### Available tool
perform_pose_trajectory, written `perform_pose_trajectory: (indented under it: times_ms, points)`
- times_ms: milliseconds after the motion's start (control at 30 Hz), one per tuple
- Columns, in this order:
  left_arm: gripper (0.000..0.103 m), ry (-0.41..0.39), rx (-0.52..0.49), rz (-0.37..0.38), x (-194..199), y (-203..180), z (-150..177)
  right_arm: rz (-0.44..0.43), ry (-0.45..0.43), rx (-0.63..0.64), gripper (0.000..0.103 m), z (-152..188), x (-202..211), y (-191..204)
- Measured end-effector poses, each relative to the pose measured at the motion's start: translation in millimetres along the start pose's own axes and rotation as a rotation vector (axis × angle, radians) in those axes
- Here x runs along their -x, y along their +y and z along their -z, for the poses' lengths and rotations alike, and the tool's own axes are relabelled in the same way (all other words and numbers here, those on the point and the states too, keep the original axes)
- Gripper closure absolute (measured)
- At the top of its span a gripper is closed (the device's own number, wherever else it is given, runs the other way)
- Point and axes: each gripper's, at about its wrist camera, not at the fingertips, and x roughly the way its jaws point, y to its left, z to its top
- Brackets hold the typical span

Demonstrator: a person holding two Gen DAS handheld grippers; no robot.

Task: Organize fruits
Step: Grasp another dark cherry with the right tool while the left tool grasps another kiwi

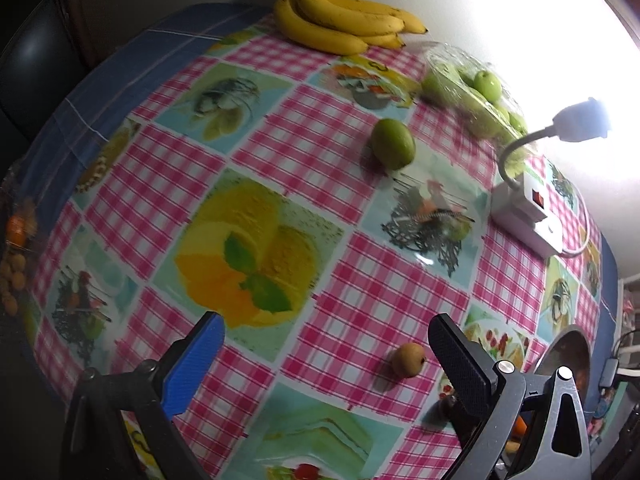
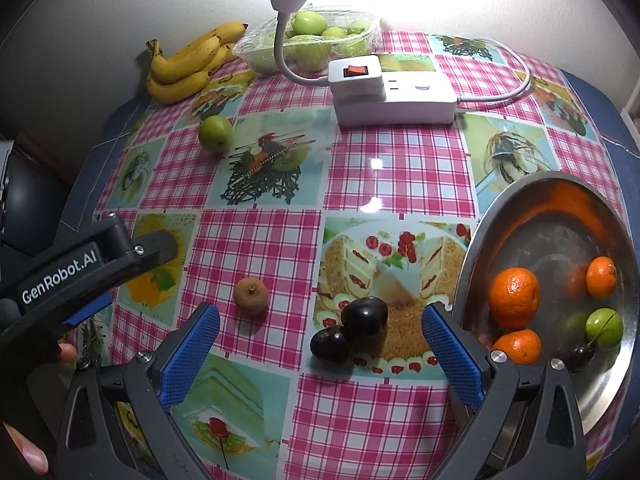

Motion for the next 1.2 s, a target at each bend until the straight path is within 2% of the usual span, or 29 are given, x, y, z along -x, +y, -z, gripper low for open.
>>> perform_pose_trajectory:
  times_ms: [167,400,500,667,967,1067,1200]
  points:
    - [0.003,0.01,-0.002,0.036,-4,-3,1,0.003,0.0,-0.007,0.006,0,-3,-2]
    - [0.017,0.056,-0.023,0.115,-18,-17,4,0.007,0.019,-0.019,0.032,1,-14,-8]
    - [0.028,0.092,-0.023,0.153,-28,-22,7,0.011,0.03,-0.027,0.044,1,-18,-12]
    - [0.039,0.133,-0.044,0.176,-40,-33,13,0.02,0.043,-0.035,0.054,2,-24,-16]
    - [0.062,0.164,-0.072,0.195,-49,-47,18,0.041,0.055,-0.049,0.067,2,-26,-20]
    - [0.066,0.163,-0.075,0.2,-48,-48,19,0.048,0.058,-0.055,0.072,2,-26,-21]
    - [0.069,0.162,-0.082,0.197,-48,-51,18,0.042,0.059,-0.065,0.073,3,-25,-23]
